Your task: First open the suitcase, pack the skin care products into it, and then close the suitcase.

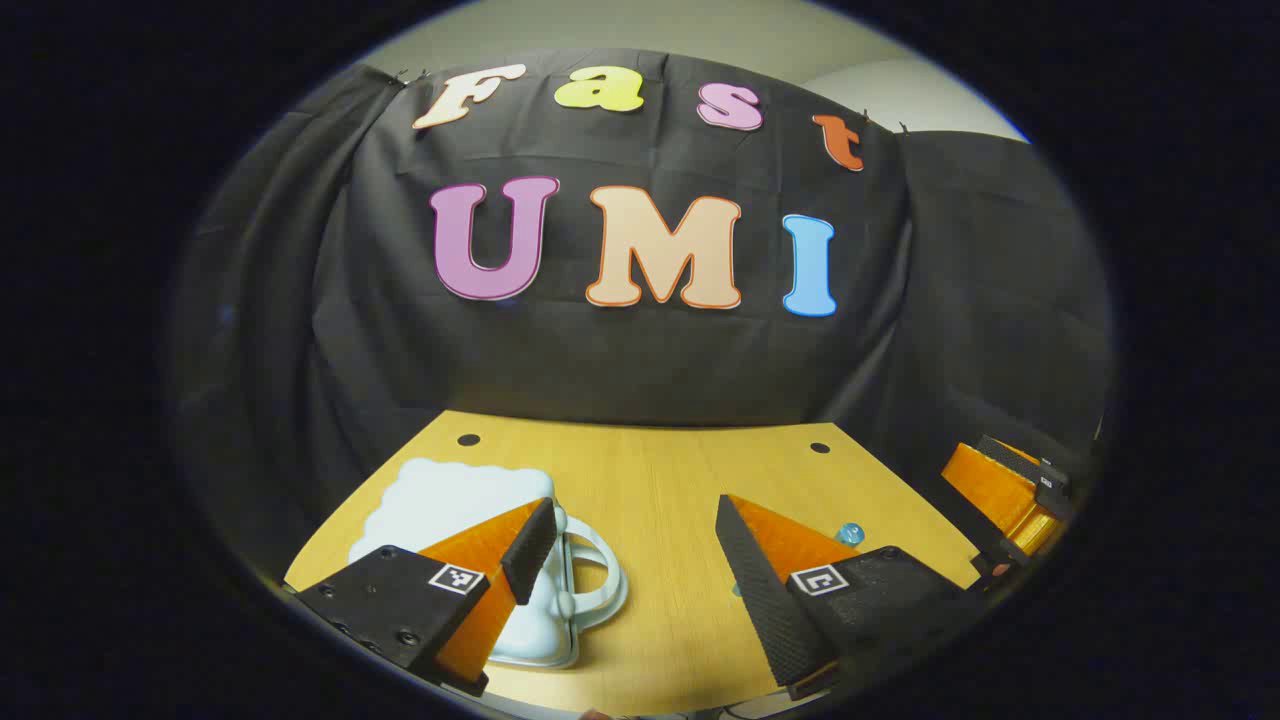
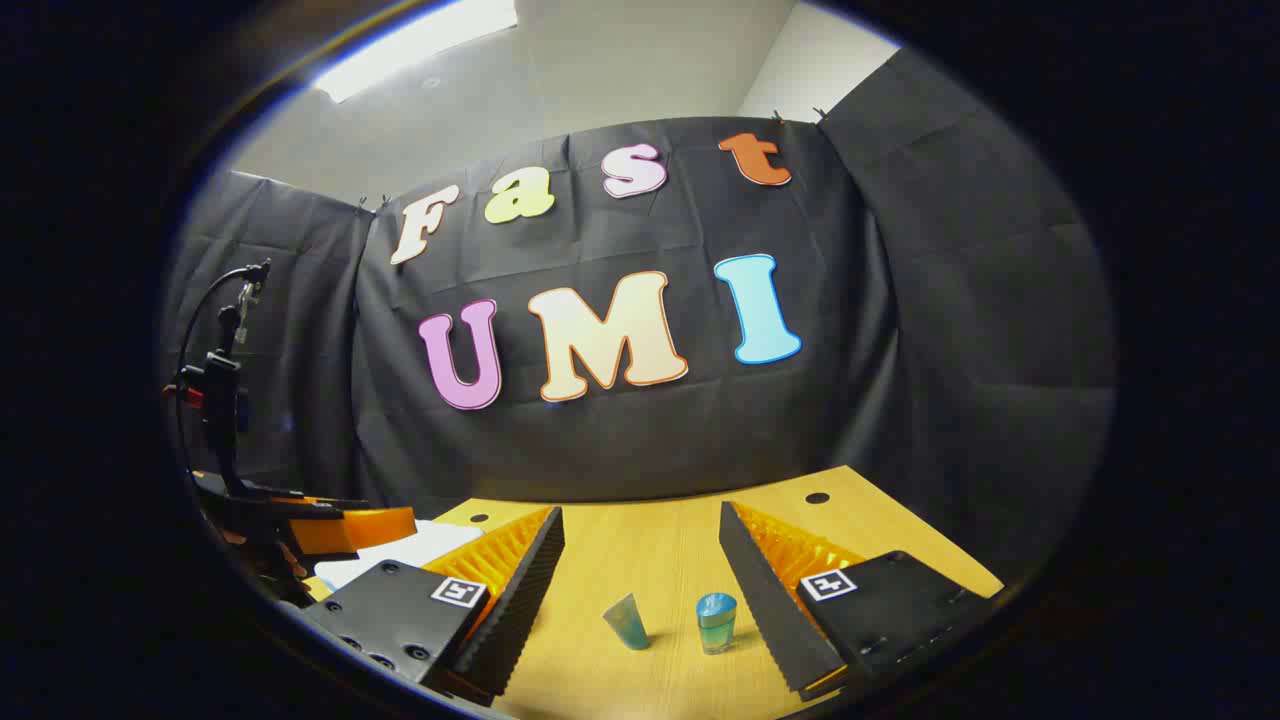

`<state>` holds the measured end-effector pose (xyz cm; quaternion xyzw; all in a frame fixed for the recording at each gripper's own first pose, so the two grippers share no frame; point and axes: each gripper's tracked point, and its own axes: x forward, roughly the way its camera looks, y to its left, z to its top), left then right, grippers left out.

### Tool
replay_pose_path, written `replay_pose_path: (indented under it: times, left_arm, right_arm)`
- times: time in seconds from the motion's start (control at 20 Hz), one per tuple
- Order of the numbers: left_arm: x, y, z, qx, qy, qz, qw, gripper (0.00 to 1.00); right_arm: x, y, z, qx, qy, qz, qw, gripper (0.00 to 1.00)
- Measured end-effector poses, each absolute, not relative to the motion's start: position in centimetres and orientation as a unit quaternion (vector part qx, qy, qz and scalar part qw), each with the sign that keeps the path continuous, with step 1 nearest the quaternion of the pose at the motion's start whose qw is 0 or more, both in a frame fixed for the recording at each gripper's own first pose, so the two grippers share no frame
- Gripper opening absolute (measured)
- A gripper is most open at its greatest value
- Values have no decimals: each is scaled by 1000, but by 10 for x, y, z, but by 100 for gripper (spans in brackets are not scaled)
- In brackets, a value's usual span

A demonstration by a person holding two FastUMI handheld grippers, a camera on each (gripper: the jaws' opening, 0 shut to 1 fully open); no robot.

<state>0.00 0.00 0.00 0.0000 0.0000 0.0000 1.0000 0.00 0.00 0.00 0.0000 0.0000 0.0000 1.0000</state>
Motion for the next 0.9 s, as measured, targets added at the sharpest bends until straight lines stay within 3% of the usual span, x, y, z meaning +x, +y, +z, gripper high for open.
replay_pose_path:
  times: [0.35,0.9]
  left_arm:
    - [17,-16,-22,-35,43,-25,998,94]
    - [49,-1,-34,-45,84,4,995,94]
  right_arm:
    - [-1,-20,4,2,5,-20,1000,98]
    - [12,-41,-6,-1,30,-37,999,98]
